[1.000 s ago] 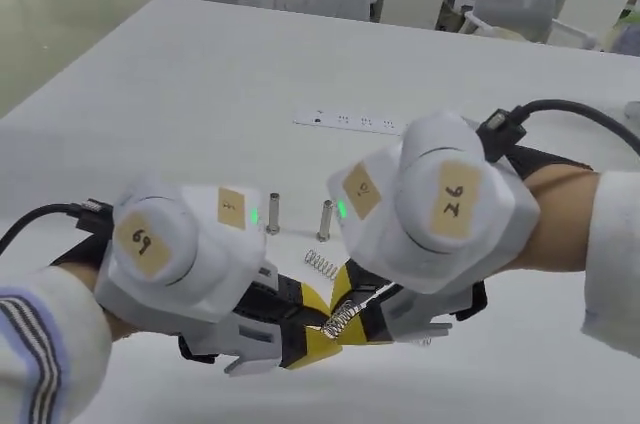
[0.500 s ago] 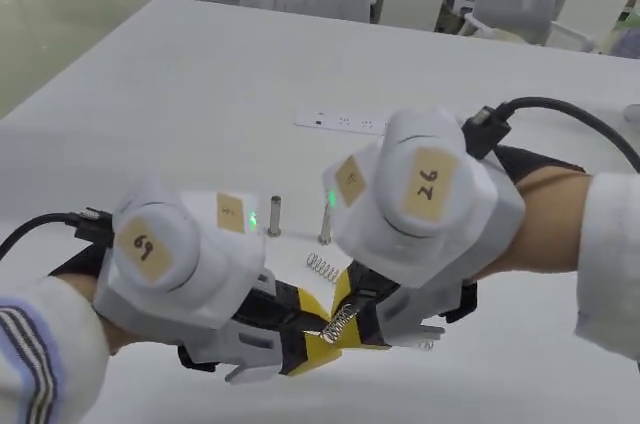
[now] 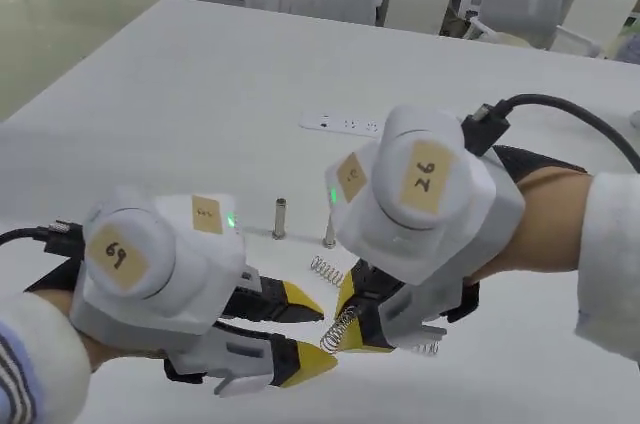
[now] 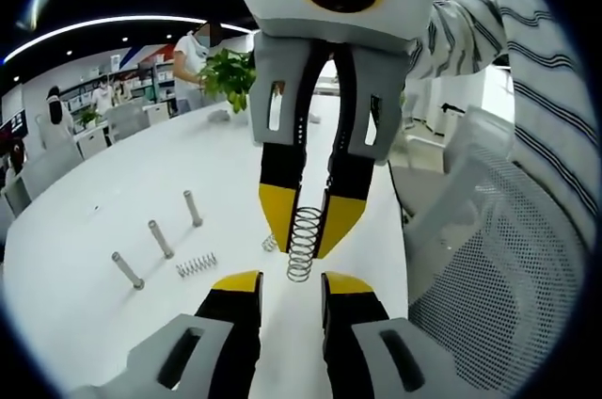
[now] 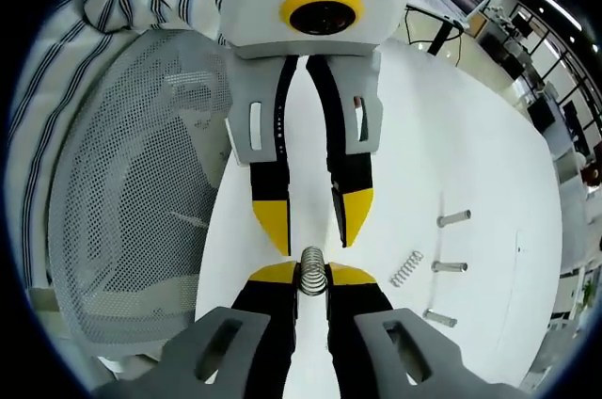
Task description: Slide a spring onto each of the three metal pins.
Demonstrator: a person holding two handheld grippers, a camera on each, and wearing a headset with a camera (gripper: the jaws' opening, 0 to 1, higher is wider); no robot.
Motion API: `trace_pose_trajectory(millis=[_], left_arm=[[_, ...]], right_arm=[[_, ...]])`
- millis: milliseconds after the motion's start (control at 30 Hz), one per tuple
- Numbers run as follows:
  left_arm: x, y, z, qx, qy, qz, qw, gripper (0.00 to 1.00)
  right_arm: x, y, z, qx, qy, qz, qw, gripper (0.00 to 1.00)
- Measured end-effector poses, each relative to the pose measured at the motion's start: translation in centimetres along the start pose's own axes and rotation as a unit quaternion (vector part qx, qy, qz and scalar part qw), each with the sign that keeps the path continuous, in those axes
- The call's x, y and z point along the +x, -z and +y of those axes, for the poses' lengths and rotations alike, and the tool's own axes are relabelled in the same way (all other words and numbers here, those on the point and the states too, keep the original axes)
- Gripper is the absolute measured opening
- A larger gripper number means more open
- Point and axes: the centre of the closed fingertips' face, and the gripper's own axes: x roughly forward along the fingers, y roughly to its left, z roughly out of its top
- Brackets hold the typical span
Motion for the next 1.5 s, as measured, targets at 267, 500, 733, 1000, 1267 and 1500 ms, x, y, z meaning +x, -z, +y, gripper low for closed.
trace_pose_trajectory(millis=[267, 500, 733, 1000, 1267, 1500], left_arm=[[-1.0, 1.2, 2.2, -0.037, -0.050, -0.005, 0.9980, 0.49], [-1.9, 1.6, 3.5, -0.060, -0.079, -0.006, 0.9950, 0.60], [-2.9, 2.1, 4.9, -0.072, -0.119, -0.011, 0.9903, 0.85], [-3.5, 3.5, 5.8, -0.108, -0.146, 0.007, 0.9833, 0.98], [-4.0, 3.9, 5.9, -0.116, -0.150, 0.004, 0.9819, 0.98], [-4.5, 3.3, 6.2, -0.128, -0.153, -0.016, 0.9797, 0.98]], right_arm=[[-0.5, 0.9, -0.5, 0.015, -0.005, 0.007, 0.9999, 0.07], [-1.0, 1.6, -1.2, 0.021, 0.001, 0.012, 0.9997, 0.07], [-1.3, 2.0, -1.9, 0.028, 0.001, 0.017, 0.9995, 0.07], [-1.6, 2.1, -2.7, 0.033, 0.002, 0.021, 0.9992, 0.07], [-2.0, 2.2, -3.0, 0.072, -0.015, 0.025, 0.9970, 0.08], [-2.9, 2.2, -4.8, 0.059, -0.003, 0.036, 0.9976, 0.08]])
